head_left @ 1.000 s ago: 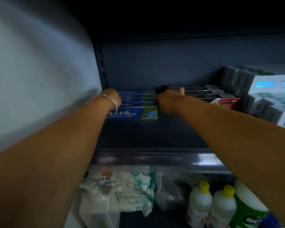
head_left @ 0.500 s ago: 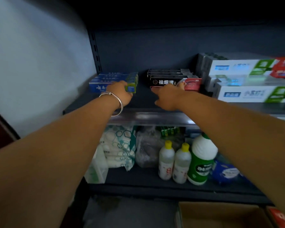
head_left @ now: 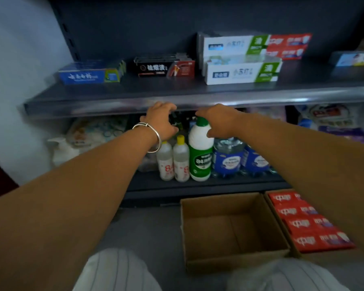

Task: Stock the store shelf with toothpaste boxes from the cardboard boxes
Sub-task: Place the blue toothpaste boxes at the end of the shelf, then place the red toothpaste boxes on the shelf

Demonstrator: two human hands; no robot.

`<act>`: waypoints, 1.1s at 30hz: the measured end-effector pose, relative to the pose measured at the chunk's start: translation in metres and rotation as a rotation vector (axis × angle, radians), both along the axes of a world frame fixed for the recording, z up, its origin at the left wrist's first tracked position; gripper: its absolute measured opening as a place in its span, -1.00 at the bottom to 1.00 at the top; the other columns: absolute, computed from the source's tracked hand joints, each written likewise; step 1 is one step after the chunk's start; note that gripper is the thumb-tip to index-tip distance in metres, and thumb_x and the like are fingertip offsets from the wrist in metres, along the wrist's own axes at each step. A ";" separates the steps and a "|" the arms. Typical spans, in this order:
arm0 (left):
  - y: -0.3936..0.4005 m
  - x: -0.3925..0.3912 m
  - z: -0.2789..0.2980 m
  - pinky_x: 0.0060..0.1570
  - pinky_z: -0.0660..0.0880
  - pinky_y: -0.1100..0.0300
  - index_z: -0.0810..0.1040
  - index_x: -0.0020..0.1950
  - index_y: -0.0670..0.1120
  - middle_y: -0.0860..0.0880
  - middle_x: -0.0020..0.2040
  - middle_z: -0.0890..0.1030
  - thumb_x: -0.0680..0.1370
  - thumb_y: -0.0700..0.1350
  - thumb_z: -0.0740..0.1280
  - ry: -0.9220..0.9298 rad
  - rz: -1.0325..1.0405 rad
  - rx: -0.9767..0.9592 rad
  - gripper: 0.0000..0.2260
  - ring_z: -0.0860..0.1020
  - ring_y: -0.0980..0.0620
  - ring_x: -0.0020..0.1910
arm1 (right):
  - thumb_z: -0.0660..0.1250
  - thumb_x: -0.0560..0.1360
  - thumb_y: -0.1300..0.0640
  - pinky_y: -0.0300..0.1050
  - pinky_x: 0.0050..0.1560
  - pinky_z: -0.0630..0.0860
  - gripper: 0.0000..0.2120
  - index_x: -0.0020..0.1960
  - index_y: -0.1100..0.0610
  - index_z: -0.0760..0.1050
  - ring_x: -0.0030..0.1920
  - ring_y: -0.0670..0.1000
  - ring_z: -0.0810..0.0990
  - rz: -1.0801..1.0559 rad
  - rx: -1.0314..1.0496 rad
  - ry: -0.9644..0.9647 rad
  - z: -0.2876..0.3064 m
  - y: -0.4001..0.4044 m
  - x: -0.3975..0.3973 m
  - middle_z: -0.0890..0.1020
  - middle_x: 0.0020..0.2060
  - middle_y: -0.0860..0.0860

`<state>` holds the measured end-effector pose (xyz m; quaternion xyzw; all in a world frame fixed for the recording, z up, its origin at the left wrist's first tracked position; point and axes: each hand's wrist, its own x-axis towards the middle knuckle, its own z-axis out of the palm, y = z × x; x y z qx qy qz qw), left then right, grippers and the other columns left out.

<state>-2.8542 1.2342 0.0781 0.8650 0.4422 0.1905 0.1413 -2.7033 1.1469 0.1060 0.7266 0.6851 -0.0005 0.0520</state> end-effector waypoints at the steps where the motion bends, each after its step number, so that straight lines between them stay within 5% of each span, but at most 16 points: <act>1: -0.011 0.009 -0.009 0.30 0.34 -0.09 0.38 0.36 -0.06 -0.13 0.28 0.38 0.38 -0.13 0.47 0.014 -0.018 -0.019 -0.43 0.39 -0.14 0.29 | 0.34 0.48 0.19 0.02 0.23 0.44 -0.38 0.49 0.09 0.20 0.31 0.18 0.40 0.000 -0.014 0.010 -0.006 -0.011 0.008 0.41 0.35 0.16; 15: -0.125 0.131 -0.097 0.30 0.35 0.05 0.36 0.38 -0.09 -0.14 0.30 0.34 0.35 -0.15 0.52 0.178 -0.207 -0.137 -0.36 0.39 -0.14 0.26 | 0.25 0.53 0.30 0.01 0.12 0.48 -0.49 0.45 0.16 0.25 0.25 0.20 0.45 -0.124 -0.166 0.042 -0.090 -0.124 0.123 0.43 0.31 0.18; 23: -0.140 0.168 -0.132 0.32 0.33 -0.07 0.32 0.41 -0.10 -0.15 0.35 0.30 0.37 -0.09 0.50 0.238 -0.269 -0.172 -0.34 0.32 -0.15 0.34 | 0.24 0.52 0.29 0.10 0.22 0.45 -0.50 0.44 0.15 0.26 0.26 0.20 0.43 -0.169 -0.163 0.008 -0.126 -0.140 0.153 0.42 0.30 0.18; 33: -0.143 0.201 -0.171 0.30 0.34 -0.10 0.32 0.40 -0.07 -0.12 0.32 0.31 0.39 -0.06 0.47 0.261 -0.351 -0.275 -0.37 0.33 -0.12 0.32 | 0.28 0.50 0.28 -0.06 0.12 0.46 -0.63 0.31 0.19 0.40 0.20 0.13 0.48 -0.242 -0.289 -0.003 -0.154 -0.143 0.175 0.49 0.21 0.15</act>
